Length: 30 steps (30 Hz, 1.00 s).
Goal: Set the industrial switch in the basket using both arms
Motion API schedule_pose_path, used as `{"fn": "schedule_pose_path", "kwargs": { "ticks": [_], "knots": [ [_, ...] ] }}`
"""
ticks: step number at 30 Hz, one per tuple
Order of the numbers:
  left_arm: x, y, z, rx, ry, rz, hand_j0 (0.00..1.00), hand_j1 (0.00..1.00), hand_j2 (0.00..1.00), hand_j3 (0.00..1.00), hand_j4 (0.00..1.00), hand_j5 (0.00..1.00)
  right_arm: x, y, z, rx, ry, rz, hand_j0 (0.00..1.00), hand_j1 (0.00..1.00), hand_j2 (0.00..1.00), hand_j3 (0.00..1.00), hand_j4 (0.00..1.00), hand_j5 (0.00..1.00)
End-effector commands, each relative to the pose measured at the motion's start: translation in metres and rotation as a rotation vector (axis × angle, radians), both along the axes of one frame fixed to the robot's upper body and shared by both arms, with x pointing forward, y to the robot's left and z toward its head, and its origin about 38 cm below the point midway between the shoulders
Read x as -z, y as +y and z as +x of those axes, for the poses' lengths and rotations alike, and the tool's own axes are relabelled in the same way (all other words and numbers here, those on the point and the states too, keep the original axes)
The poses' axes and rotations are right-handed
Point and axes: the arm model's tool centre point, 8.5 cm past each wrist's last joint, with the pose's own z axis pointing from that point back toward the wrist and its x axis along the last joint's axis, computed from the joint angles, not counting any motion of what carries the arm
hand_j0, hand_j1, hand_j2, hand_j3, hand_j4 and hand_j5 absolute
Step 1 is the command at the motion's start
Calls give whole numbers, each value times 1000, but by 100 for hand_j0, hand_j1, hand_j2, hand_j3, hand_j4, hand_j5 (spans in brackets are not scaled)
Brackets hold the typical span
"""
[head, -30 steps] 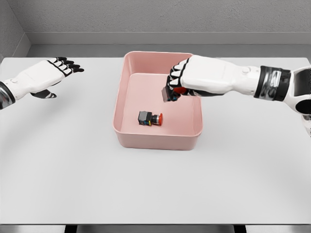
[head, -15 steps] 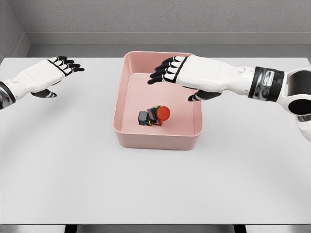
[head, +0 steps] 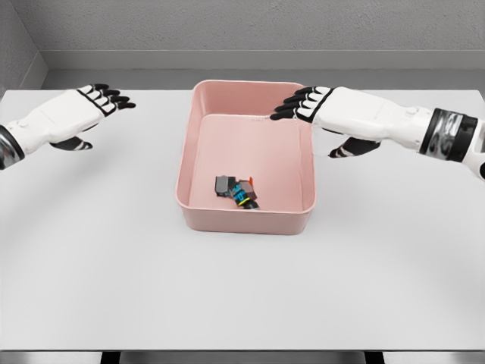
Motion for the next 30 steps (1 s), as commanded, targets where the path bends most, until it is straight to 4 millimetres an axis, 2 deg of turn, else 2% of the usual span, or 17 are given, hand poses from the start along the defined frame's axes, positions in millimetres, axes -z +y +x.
{"fn": "schedule_pose_path", "kwargs": {
  "ticks": [1,3,5,9,12,19,30],
  "knots": [
    [-11,-2,-3,14,-13,-31,100,100,100,100,100,100,-14,-22,5,58,-27,17,100,100,100,100,100,100],
    [-13,6,-7,5,-4,-43,100,100,100,100,100,100,-11,-39,5,102,-23,40,100,100,100,100,100,100],
    [-14,8,-9,6,1,-33,100,100,100,100,100,100,-6,-45,2,120,-12,49,100,100,100,100,100,100],
    [-10,12,-11,-1,11,-30,100,100,100,100,100,100,8,-82,-10,210,22,63,100,100,100,100,100,100],
    [-10,12,-11,0,10,-30,100,100,100,100,100,100,18,-97,-11,245,39,67,100,100,100,100,100,100],
    [-11,10,-12,4,7,-30,100,100,100,100,100,100,25,-105,-12,269,54,74,100,100,100,100,100,100],
    [-11,11,-11,3,7,-30,100,100,100,100,100,100,26,-104,-14,261,55,73,100,100,100,100,100,100]
  ]
}}
